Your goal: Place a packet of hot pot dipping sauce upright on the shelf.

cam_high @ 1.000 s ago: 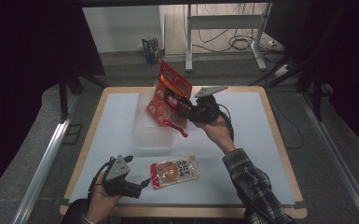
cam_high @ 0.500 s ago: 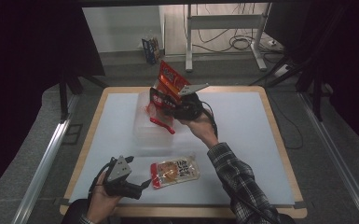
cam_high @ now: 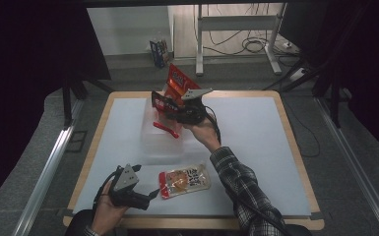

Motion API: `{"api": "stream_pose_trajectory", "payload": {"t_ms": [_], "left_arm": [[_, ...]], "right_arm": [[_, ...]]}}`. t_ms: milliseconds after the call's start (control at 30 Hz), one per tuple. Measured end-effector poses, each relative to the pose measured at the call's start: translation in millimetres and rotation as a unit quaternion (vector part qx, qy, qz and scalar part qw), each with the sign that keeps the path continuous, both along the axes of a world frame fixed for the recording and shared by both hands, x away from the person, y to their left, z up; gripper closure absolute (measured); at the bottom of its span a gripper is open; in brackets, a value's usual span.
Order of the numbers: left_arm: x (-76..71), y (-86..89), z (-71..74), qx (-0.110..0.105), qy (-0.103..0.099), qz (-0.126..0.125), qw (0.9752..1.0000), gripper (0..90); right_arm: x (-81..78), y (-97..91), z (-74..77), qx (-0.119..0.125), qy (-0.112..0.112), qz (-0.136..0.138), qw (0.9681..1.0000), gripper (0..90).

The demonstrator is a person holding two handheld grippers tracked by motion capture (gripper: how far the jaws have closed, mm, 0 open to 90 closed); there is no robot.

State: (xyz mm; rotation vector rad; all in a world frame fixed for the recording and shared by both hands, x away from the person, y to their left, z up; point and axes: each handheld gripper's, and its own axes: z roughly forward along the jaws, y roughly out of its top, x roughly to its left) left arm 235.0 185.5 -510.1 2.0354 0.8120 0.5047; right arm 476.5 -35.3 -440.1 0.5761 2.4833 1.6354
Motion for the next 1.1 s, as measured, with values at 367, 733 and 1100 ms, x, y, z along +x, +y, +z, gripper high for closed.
{"api": "stream_pose_trajectory", "payload": {"t_ms": [367,733,1100], "left_arm": [[-0.3,-1.4,-1.2,0.009,0.002,-0.004,0.9999,0.0],[-0.2,-4.4,-2.6,0.018,0.005,-0.010,0.9998,0.0],[0.0,-6.5,-3.3,0.028,0.005,-0.014,0.9995,0.0]], "right_arm": [[-6.2,-1.2,-12.9,0.015,0.005,0.022,0.9996,71.7],[-15.5,-24.8,-12.5,0.033,0.012,0.031,0.9989,71.8],[-20.0,-39.8,-15.1,0.006,0.022,0.044,0.9988,72.9]]}}
